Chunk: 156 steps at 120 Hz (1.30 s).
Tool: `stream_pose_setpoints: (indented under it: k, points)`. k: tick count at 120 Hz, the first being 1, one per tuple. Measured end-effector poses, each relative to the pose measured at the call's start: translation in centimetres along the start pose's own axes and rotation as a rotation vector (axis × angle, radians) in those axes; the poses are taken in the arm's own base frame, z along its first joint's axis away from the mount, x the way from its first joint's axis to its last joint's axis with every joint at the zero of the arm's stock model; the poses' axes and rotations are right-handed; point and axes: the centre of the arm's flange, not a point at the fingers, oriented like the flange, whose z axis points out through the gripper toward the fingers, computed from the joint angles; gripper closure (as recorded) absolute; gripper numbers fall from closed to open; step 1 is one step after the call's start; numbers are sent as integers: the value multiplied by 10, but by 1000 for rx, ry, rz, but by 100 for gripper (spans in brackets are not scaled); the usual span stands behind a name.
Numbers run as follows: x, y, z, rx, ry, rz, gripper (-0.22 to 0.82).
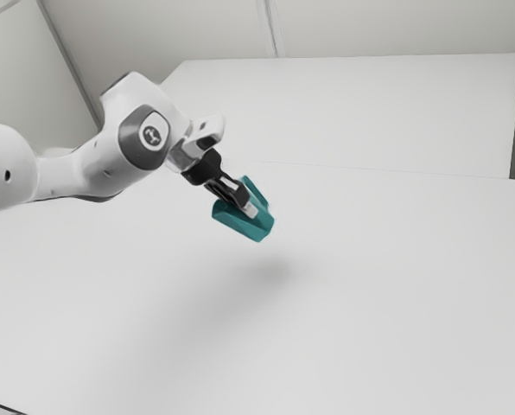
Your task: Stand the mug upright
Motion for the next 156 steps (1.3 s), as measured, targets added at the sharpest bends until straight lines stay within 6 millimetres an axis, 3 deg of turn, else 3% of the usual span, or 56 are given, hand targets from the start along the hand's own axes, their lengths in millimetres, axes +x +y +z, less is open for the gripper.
stream_pose_setpoints:
  k: [24, 43, 67, 110, 156]
  points:
    - [-35, -40, -28, 192, -109, -41, 79]
    - [-60, -54, -33, 277, -168, -86, 79]
    - [-75, -68, -27, 353, -225, -129, 79]
    - [-64, -53, 9, 400, -264, -137, 79]
    - [-63, -63, 40, 420, -276, -184, 79]
